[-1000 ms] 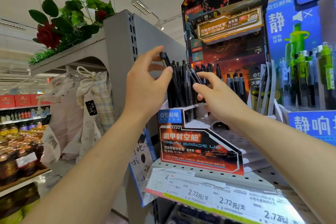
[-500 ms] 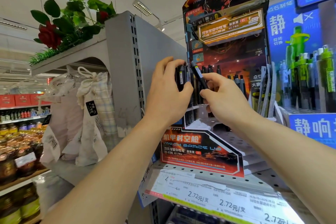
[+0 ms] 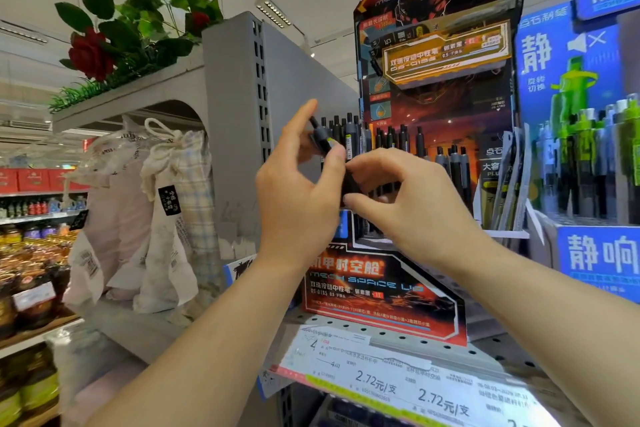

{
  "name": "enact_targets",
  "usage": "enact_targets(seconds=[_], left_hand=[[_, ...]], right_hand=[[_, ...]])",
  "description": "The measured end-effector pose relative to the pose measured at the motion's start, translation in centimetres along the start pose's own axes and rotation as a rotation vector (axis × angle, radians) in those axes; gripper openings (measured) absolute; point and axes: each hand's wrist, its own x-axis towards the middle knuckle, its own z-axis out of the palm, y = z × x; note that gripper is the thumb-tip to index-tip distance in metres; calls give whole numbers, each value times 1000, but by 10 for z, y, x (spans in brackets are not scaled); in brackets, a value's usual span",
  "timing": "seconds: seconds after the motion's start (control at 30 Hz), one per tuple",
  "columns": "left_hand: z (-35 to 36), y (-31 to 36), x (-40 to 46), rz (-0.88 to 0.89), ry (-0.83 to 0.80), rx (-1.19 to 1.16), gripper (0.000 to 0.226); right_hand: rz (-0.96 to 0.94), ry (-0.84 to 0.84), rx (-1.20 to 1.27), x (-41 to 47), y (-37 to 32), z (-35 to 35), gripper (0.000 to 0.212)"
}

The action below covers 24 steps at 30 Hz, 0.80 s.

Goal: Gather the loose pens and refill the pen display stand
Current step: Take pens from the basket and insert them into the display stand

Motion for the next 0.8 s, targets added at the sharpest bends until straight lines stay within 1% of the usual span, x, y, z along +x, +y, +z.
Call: enact_targets(seconds=[0.1, 0.17, 0.27, 0.33, 0.47, 0.53, 0.63, 0.73, 0.8], left_hand=[[-14, 0, 10, -41, 92, -171, 50], [-25, -2, 18, -62, 125, -230, 48], [-32, -5, 27, -83, 93, -167, 38], [-33, -6, 28, -105, 74, -141, 35], [-39, -7, 33, -60, 146, -120, 36], [-41, -8, 37, -71, 140, -110, 36], [-37, -10, 37, -96, 33, 13, 35], [-36, -10, 44, -150, -50, 52, 36], [-36, -9, 51, -156, -142, 109, 36]], right_hand=[[63, -36, 7, -1, 4, -5, 54], [128, -123, 17, -1, 7, -9, 72], [172, -278, 5, -2, 8, -10, 95], [194, -350, 17, -3, 7, -9, 105], [227, -400, 15, -2, 5, -10, 110], [234, -406, 5, -1, 5, -9, 111], [243, -406, -4, -1, 4, -8, 112], [232, -390, 7, -2, 4, -7, 113], [230, -383, 20, -3, 4, -7, 113]])
